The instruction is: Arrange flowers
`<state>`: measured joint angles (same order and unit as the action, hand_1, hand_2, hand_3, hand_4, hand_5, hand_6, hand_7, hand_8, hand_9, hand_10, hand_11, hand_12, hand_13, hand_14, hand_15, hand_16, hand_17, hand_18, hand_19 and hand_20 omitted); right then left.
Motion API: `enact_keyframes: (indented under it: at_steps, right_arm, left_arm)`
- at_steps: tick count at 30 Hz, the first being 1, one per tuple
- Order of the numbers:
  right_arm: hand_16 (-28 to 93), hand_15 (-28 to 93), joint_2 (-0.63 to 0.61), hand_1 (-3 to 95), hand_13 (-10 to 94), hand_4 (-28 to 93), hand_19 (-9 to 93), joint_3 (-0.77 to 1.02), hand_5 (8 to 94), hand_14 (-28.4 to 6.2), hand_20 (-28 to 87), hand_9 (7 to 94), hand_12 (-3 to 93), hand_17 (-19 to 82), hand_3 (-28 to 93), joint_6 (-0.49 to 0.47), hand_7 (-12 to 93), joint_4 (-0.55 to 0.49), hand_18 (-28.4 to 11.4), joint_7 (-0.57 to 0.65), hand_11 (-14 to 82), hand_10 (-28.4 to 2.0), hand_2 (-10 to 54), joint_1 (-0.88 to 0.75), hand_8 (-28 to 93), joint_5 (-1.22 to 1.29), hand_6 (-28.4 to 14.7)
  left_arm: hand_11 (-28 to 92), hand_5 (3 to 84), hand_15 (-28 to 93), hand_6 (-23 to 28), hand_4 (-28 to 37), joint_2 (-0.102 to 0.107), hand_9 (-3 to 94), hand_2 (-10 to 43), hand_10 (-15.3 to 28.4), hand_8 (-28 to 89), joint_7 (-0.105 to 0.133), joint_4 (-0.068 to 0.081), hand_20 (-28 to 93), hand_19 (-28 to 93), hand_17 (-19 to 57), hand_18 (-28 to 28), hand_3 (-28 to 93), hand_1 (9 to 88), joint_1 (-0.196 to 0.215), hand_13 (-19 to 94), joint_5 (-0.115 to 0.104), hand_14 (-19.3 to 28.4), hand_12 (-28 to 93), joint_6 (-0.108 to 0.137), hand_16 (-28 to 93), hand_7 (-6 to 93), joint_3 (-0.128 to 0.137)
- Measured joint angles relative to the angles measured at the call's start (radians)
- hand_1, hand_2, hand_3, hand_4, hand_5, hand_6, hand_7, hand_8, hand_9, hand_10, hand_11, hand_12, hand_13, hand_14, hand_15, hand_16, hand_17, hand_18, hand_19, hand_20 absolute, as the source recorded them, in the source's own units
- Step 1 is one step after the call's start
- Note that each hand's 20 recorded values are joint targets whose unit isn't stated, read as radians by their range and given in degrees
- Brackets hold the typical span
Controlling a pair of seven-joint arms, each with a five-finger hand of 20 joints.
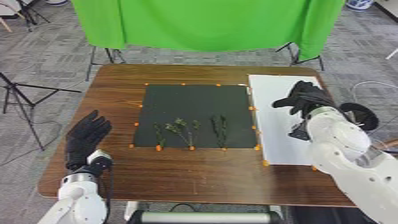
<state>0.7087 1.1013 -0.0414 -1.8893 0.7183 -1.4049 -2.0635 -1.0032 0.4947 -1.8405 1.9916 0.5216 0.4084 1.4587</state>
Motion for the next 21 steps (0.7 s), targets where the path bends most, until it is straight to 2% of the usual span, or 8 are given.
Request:
enact_keyframes:
  at_steps: [17, 21]
  right_arm:
    - [29, 60, -0.015, 36.8, 90, -10, 93, 0.058, 67.8, -4.7, 52, 78.8, 27.3, 62, 63, -0.018, 14, 0.024, -15.3, 0.028, 27.1, -16.3, -9.5, -0.112, -6, -0.023, -1.2]
    - [29, 59, -0.015, 41.8, 91, -10, 93, 0.058, 67.7, -3.7, 51, 80.5, 27.0, 63, 64, -0.013, 15, 0.036, -14.3, 0.031, 28.4, -15.4, -9.5, -0.12, -6, -0.03, -1.0]
  left_arm:
    - [24, 50.6, 24, 5.1, -17.5, 0.0, 50.0, 4.3, 14.9, -8, 0.005, 0.0, 26, 25, 21.1, 15.3, 71, 33.7, 0.003, 44, -0.002, 16.7, 10, 0.0, -3, 16.2, 0.0]
    - [24, 50.6, 24, 5.1, -17.5, -0.001, 50.0, 4.3, 14.9, -8, 0.003, 0.0, 26, 25, 21.1, 15.3, 71, 33.7, 0.002, 44, -0.001, 16.7, 10, 0.0, -3, 16.2, -0.001]
